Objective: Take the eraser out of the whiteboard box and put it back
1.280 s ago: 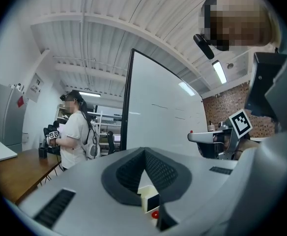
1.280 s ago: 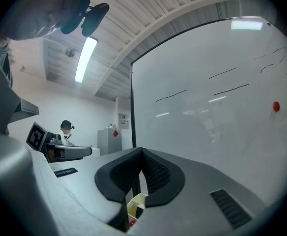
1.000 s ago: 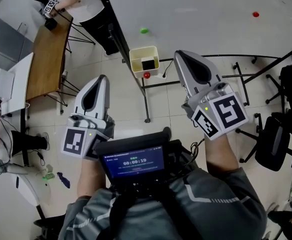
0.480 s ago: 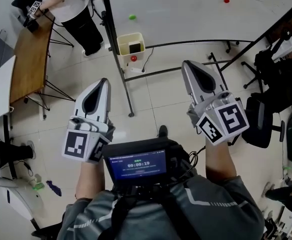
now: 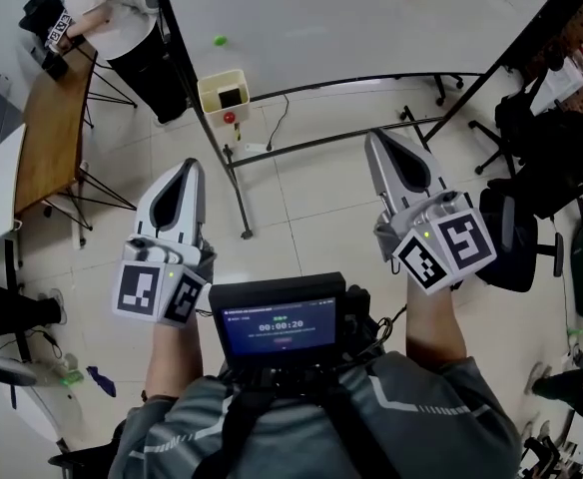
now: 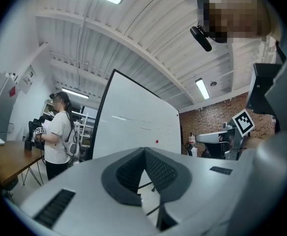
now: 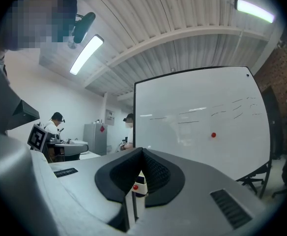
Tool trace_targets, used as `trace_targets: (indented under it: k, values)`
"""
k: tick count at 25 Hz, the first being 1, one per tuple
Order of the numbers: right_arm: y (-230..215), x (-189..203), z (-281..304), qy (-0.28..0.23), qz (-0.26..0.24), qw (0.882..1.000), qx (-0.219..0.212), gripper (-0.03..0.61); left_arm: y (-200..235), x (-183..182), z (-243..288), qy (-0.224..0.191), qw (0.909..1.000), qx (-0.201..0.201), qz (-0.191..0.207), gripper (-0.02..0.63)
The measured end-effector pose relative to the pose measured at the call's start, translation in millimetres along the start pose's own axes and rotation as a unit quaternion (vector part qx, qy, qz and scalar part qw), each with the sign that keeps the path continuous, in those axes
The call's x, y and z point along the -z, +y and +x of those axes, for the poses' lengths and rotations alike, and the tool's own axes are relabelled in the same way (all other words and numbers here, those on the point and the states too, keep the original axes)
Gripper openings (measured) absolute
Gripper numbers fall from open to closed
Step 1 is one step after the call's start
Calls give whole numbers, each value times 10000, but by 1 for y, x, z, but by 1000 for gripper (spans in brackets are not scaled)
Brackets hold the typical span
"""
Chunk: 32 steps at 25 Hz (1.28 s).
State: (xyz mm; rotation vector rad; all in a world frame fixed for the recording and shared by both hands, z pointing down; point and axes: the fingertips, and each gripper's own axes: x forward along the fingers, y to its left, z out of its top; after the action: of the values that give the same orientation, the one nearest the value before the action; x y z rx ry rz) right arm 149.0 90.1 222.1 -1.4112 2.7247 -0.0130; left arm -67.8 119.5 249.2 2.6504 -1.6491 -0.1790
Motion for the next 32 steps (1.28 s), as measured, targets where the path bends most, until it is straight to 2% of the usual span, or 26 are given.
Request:
trace_targets:
  k: [8,14,22,32]
  values:
    - [-87,-23,-82,-137,-21,9997,-220,23,-112,-11,37,-82,9998,-159,87,32]
    - [-130,-16,-119,-65,63,9993,-368,23,-173,0,58,64,9997,-173,143,32]
    - [-149,-13,-134,-133,158,9993,-321,23,-196,5,66,176,9995,-105,254,32]
    - [-136,-20,-127,-137,74,9993,-329,23,-185,-3,60,83,9996,-111,244,32]
